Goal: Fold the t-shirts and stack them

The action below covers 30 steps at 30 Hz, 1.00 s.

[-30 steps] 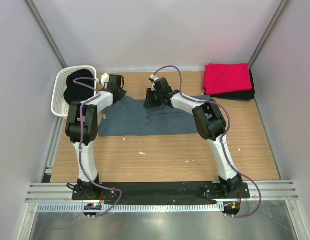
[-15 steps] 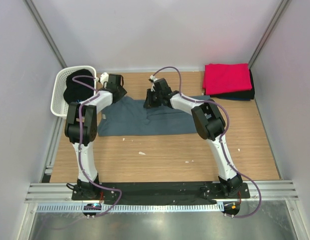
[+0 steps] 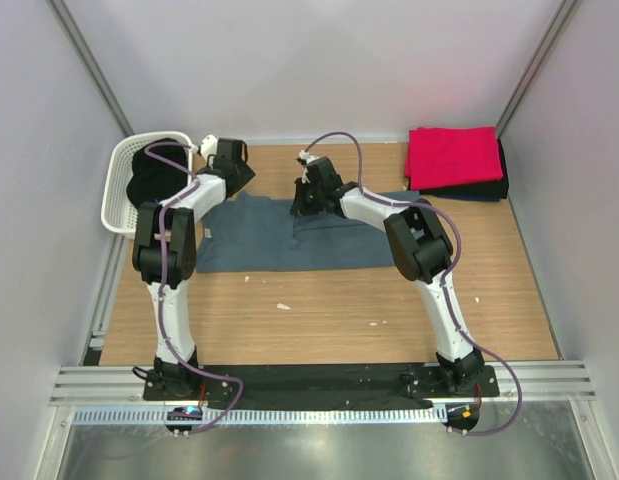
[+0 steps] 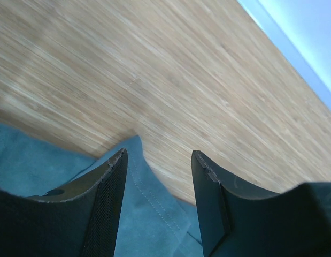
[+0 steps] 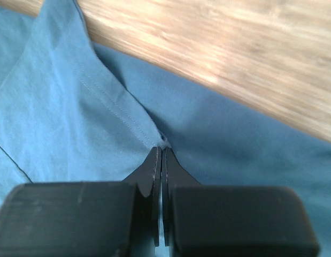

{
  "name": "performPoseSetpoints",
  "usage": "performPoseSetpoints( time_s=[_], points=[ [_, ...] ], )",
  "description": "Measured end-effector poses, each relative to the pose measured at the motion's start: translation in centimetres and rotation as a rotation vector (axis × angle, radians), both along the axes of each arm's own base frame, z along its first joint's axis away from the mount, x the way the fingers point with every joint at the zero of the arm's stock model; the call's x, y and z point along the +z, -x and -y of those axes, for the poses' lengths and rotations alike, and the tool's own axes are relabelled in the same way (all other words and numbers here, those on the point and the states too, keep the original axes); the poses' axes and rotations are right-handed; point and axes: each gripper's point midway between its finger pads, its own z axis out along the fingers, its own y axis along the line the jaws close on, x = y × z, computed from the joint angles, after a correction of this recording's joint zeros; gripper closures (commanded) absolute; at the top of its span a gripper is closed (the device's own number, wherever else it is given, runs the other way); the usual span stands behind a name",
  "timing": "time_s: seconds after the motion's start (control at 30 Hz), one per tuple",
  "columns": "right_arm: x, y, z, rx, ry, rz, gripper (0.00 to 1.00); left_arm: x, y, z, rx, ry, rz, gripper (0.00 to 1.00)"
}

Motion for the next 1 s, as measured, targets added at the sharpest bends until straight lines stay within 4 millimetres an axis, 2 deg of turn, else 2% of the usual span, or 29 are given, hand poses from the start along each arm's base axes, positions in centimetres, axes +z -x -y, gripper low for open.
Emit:
performPoseSetpoints(
  time_s=[0.3,0.53,0.63,0.77,1.0],
  points=[
    [1.3,-0.5,0.4,-0.008,0.018,0.042,0.99,-3.2,0.5,-0.2,-0.016,-0.035,-0.078,0.48],
    [1.8,-0.4,1.1,-0.015,0.047,0.058,0.99,-4.3,-0.4,-0.1,-0.043,-0.067,-0.099,0.50],
    [1.8,-0.4,1.2,-0.015,0.053,0.060,0.99,-4.6,-0.7,-0.1,-0.055,-0.081,-0.104,0.54],
    [1.5,-0.3,1.4,-0.017,0.060,0.055,0.99,-5.5,-0.5,-0.3,-0.066,-0.101,-0.127,0.63],
    [1.2,-0.1,1.5,-0.017,0.069,0.048,0.99,-5.7,-0.4,-0.3,-0.079,-0.116,-0.136,0.79]
  ],
)
